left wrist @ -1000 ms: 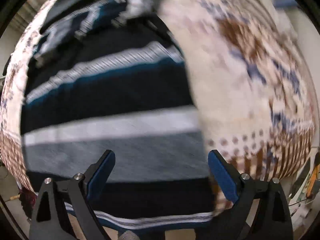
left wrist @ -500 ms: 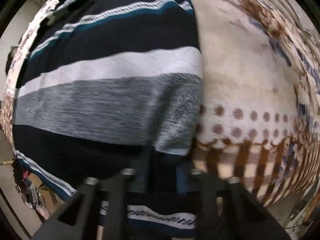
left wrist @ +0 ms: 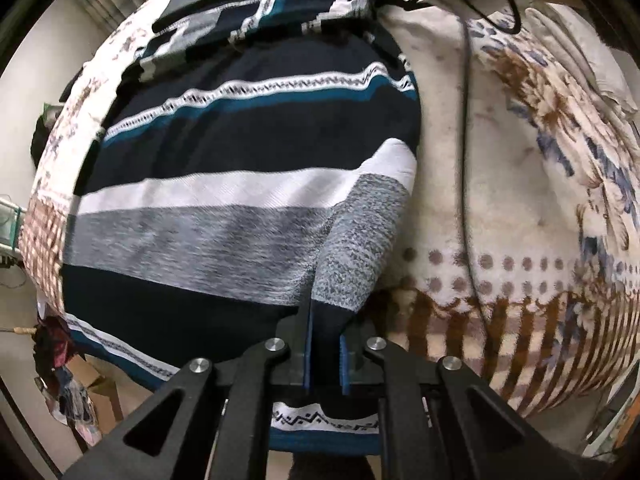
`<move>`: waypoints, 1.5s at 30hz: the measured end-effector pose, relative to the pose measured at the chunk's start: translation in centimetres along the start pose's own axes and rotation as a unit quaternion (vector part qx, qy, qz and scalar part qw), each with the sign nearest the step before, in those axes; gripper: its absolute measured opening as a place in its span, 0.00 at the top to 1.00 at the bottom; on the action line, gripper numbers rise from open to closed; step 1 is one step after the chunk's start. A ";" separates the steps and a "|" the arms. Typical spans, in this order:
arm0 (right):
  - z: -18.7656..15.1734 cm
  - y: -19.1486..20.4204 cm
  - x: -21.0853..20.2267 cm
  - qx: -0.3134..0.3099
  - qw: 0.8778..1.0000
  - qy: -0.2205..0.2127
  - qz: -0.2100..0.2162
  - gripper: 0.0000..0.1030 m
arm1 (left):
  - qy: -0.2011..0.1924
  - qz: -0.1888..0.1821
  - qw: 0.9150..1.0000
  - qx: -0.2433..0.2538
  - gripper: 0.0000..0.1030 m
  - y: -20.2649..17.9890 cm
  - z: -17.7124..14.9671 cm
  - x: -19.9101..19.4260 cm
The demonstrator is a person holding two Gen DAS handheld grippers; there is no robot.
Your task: Fold small clothes
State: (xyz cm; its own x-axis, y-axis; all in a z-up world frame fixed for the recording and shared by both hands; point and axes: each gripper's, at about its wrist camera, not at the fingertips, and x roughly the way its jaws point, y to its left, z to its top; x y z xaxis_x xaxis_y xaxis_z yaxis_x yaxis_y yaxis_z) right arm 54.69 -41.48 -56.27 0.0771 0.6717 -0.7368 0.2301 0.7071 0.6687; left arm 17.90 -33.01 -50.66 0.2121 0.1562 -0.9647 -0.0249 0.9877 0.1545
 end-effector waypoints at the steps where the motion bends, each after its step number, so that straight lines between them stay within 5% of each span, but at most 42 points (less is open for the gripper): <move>1: -0.2 0.3 -0.2 0.001 1.000 -0.003 0.002 0.84 | -0.002 -0.002 1.000 -0.003 0.93 0.3 -0.1 -0.4; 7: -0.3 3.8 -2.3 -0.016 1.000 -0.005 -0.008 0.85 | -0.015 -0.005 1.000 -0.027 0.93 2.5 0.2 -4.0; 17: -0.2 16.8 -2.4 -0.100 0.992 0.014 -0.077 0.86 | -0.047 0.017 0.991 -0.121 0.93 14.1 1.0 -7.7; 27: -2.4 32.1 14.8 -0.164 0.968 0.055 -0.181 0.87 | -0.025 0.005 0.974 -0.224 0.93 27.3 0.3 -1.4; 36: -5.8 38.4 26.5 -0.201 0.935 0.088 -0.279 0.87 | 0.003 -0.046 0.962 -0.269 0.93 33.6 -2.4 2.7; 45: -6.4 40.9 31.1 -0.193 0.914 0.096 -0.345 0.87 | 0.017 -0.084 0.954 -0.288 0.89 37.5 -3.5 4.8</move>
State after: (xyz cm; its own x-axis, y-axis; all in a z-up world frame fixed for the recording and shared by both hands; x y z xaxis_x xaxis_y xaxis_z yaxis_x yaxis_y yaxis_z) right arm 60.24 9.70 -51.21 -0.1369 0.0363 -0.9899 -0.2015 0.9774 0.0637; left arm 14.52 4.83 -50.21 0.2296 -0.0143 -0.9732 -0.5285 0.8378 -0.1371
